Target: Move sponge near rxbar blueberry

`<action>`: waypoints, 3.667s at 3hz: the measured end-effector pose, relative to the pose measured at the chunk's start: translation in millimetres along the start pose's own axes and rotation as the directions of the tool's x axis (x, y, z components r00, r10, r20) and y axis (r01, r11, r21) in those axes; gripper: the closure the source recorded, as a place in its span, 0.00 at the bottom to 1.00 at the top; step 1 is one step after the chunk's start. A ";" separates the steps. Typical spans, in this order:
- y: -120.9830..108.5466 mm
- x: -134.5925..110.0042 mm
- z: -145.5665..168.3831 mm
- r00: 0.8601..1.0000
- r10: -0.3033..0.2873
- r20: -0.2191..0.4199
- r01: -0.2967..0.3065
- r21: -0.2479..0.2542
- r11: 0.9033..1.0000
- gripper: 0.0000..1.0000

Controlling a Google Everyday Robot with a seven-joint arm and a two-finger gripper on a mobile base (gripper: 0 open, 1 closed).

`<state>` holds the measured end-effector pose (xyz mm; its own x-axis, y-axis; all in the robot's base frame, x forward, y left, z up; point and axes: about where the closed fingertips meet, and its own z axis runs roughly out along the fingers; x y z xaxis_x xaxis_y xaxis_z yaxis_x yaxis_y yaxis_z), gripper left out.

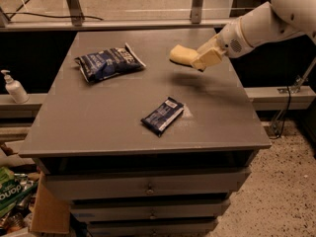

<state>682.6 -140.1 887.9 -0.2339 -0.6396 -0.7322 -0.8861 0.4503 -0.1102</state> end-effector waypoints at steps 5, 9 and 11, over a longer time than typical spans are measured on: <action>90.1 60.7 11.8 0.970 -0.191 -0.151 0.180 -0.080 0.980 1.00; 98.3 55.1 11.6 0.958 -0.212 -0.193 0.195 -0.103 0.975 0.12; 101.9 43.8 1.6 0.950 -0.229 -0.211 0.210 -0.108 0.972 0.00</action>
Offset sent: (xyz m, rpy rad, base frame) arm -0.0676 -0.0148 -0.0403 -0.1733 -0.0460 0.0784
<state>582.7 -121.2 843.5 -0.1037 -0.8422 -0.5290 -0.9534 0.2357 -0.1883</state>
